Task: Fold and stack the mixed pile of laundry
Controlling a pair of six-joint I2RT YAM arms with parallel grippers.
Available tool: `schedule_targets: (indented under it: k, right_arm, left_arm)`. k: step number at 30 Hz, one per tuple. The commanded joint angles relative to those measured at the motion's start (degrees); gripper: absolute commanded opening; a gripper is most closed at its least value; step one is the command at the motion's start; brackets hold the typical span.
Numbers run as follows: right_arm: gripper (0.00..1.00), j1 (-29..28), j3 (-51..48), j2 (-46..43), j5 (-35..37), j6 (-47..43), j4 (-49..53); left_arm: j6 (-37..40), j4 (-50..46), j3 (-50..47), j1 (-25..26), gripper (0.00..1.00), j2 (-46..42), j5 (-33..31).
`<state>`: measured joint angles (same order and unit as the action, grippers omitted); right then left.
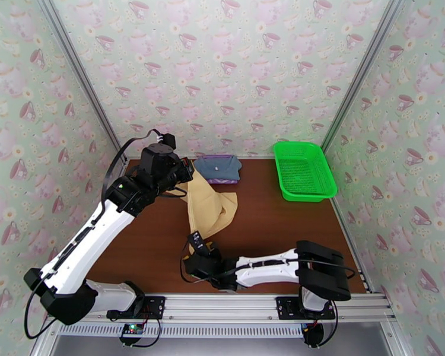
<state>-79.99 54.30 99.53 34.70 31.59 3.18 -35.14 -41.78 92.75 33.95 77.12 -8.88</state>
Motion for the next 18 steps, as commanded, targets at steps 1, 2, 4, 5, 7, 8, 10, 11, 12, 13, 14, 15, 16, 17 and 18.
schedule_targets:
  k: [1, 2, 4, 5, 7, 8, 10, 11, 12, 13, 14, 15, 16, 17, 18]
  right_arm:
    - [0.64, 0.62, 0.59, 1.30, 1.68, -0.98, -4.70]
    - [0.57, 0.63, 0.25, 1.30, 1.91, -1.58, -6.10]
    - [0.27, 0.79, -0.20, 0.97, 2.61, -3.15, -8.36]
    - [0.09, 0.81, -0.24, 0.57, 3.25, -3.82, -8.47]
    - [0.00, 0.74, 0.02, -1.26, 5.80, -4.92, -6.15]
    - [0.00, 0.71, -0.14, -2.59, 6.85, -5.57, -4.88]
    - [0.00, 0.68, -0.92, -7.32, 8.78, -6.47, -0.46]
    - [0.00, 0.63, -1.21, -9.87, 9.16, -7.06, 2.28]
    - [0.00, 0.58, -1.34, -13.18, 9.47, -7.97, 6.13]
    - [0.00, 0.60, -1.32, -16.72, 9.19, -9.14, 10.04]
    - [0.00, 0.54, -1.15, -19.88, 8.28, -10.47, 13.30]
    - [0.00, 0.53, -0.60, -23.43, 7.04, -12.11, 17.71]
    - [0.00, 0.58, 0.33, -26.83, 5.54, -13.91, 22.03]
    - [0.00, 0.53, 1.40, -29.50, 4.42, -15.60, 25.71]
    - [0.00, 0.53, 3.11, -32.24, 3.03, -17.54, 30.30]
  left_arm:
    - [1.30, 1.09, 1.25, -0.12, 0.00, -1.05, -0.95]
    - [1.30, 1.16, 1.19, -0.17, 0.00, -1.03, -0.96]
    - [1.32, 1.35, 0.96, -0.28, 0.00, -1.17, -0.88]
    - [1.31, 1.43, 0.86, -0.39, 0.00, -1.26, -0.96]
    - [1.34, 1.44, 0.44, -0.77, 0.00, -1.39, -0.90]
    - [1.30, 1.44, 0.25, -0.92, 0.00, -1.61, -0.87]
    - [1.30, 1.10, -0.26, -1.40, 0.00, -2.02, -0.79]
    - [1.30, 0.92, -0.46, -1.66, 0.00, -2.28, -0.70]
    - [1.30, 0.51, -0.55, -1.86, 0.00, -2.64, -0.70]
    - [1.30, 0.18, -0.64, -2.19, 0.00, -3.06, -0.63]
    - [1.36, -0.09, -0.64, -2.44, 0.00, -3.42, -0.61]
    - [1.45, -0.63, -0.64, -2.70, 0.00, -3.92, -0.65]
    - [1.60, -1.12, -0.49, -2.96, 0.00, -4.48, -0.67]
    - [1.72, -1.81, -0.31, -3.12, 0.00, -4.81, -0.69]
    - [2.05, -2.77, 0.11, -3.32, 0.00, -5.24, -0.75]
